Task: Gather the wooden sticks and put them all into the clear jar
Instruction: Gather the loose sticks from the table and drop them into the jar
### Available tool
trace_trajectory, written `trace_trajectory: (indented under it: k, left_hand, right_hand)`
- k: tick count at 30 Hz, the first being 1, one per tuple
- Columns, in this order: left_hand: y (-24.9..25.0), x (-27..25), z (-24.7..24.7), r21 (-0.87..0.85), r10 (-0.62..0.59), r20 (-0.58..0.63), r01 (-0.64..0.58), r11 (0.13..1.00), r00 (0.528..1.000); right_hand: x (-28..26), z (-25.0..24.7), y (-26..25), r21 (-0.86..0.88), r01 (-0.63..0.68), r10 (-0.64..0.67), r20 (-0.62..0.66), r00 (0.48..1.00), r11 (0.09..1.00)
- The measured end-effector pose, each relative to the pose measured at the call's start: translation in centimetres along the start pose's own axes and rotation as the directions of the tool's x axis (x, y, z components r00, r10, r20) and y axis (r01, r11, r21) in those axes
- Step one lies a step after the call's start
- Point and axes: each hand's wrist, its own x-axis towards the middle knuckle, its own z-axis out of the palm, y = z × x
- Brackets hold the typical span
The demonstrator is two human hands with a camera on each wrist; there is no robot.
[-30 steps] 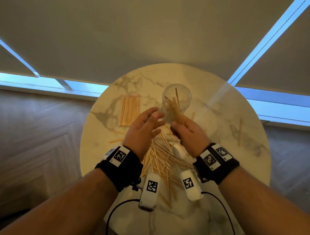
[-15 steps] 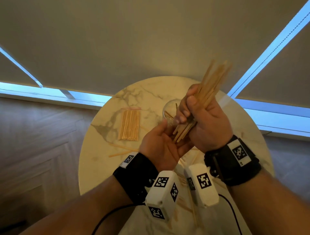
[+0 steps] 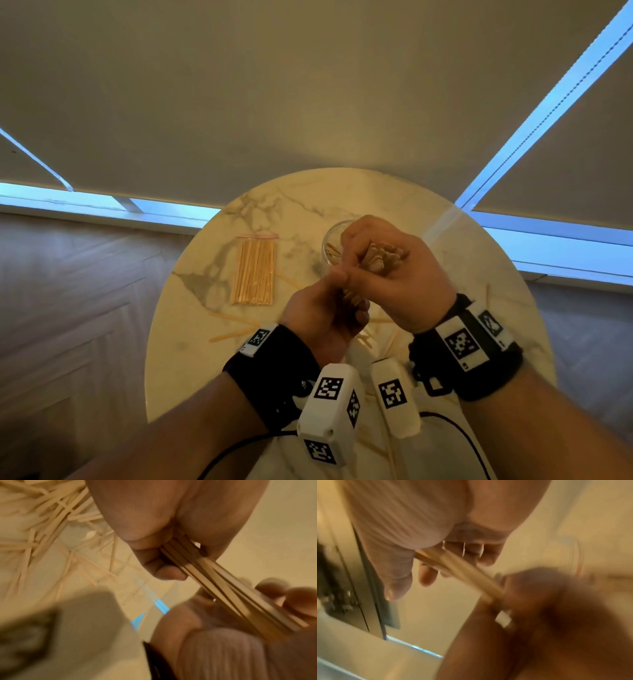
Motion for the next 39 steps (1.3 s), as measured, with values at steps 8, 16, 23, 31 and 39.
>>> trace_trajectory:
  k: [8, 16, 23, 31, 39]
  left_hand:
    - [2.9, 1.7, -0.6, 0.319, 0.119, -0.093, -0.083, 0.944, 0.989]
    - [5.0, 3.8, -4.3, 0.972, 0.558, 0.140, -0.222, 0.081, 0.818]
    - [4.5, 5.5, -2.4, 0.959, 0.416, 0.284, -0.265, -0.105, 0.864]
    - [4.7, 4.5, -2.1, 0.962, 0.457, 0.240, -0.272, 0.004, 0.857]
    - [4.6, 4.7, -4.8, 0.983, 0.420, 0.154, -0.183, 0.028, 0.894]
  right_hand:
    - [1.2, -1.6, 1.0, -0.270, -0.130, 0.083, -0.177, 0.981, 0.954]
    - [2.6, -3.9, 3.9, -0.438, -0.252, 0.033, -0.450, 0.893, 0.863]
    - [4.6, -2.1, 7.8, -0.683, -0.202, 0.058, -0.228, 0.972, 0.702]
    - [4.1, -1.2, 9.7, -0.804, -0.107, -0.040, -0.161, 0.986, 0.585]
    - [0.8, -4.1, 10.2, -0.647, -0.283, 0.061, -0.343, 0.937, 0.708]
